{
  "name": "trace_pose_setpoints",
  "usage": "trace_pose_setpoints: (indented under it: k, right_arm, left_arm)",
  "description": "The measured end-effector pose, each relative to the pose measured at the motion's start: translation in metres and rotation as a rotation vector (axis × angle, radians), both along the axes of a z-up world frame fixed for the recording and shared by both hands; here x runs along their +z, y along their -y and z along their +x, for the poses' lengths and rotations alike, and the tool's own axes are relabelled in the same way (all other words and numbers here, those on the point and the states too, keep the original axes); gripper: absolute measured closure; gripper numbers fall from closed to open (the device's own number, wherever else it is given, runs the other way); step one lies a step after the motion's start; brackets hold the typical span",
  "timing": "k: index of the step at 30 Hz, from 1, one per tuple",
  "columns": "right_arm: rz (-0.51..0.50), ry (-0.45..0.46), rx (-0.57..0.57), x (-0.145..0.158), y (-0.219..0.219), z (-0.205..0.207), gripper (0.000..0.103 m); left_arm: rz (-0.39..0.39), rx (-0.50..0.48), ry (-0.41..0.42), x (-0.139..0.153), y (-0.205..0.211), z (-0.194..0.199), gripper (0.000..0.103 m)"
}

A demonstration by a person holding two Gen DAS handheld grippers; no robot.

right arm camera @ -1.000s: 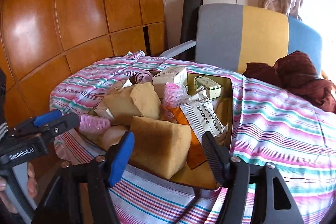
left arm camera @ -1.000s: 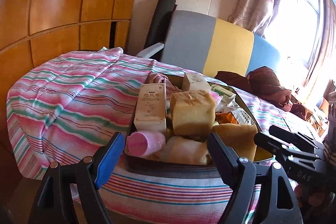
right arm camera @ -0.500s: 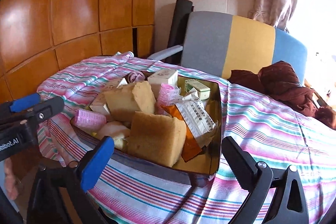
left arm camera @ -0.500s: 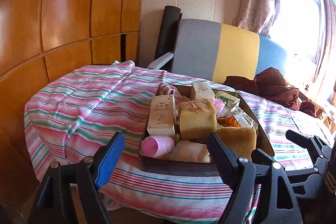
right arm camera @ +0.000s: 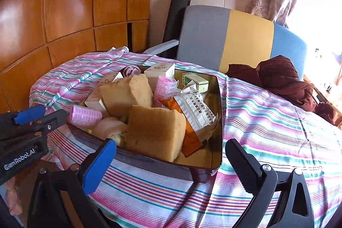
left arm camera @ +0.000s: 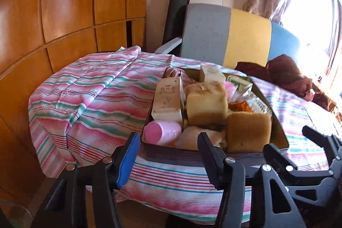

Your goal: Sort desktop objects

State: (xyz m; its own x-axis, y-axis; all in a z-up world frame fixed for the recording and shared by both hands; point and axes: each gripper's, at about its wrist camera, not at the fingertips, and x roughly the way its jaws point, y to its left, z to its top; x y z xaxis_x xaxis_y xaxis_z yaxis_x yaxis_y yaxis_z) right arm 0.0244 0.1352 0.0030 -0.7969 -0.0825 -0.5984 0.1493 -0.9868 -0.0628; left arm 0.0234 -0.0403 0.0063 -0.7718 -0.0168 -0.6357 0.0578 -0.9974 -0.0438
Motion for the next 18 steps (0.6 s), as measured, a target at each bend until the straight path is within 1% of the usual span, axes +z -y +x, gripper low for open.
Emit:
trace_pose_setpoints:
  k: [6, 10, 14, 18]
  right_arm:
    - [0.004, -0.024, -0.014, 0.0009, -0.0006, 0.0027, 0.000]
    - [0.018, -0.033, -0.014, 0.0007, 0.0023, 0.0037, 0.000]
    - [0.026, -0.040, -0.014, 0.0013, 0.0038, 0.0047, 0.000]
    - [0.031, -0.051, -0.020, 0.0030, 0.0032, 0.0057, 0.000]
  left_arm:
    - [0.015, 0.002, 0.011, -0.0061, 0.0003, -0.0013, 0.048]
    - [0.003, 0.008, -0.012, -0.0061, 0.0008, -0.0008, 0.048]
    - [-0.010, 0.007, -0.046, -0.0015, 0.0004, 0.0021, 0.055]
    - [-0.036, 0.011, -0.070, 0.0028, -0.0022, 0.0043, 0.055]
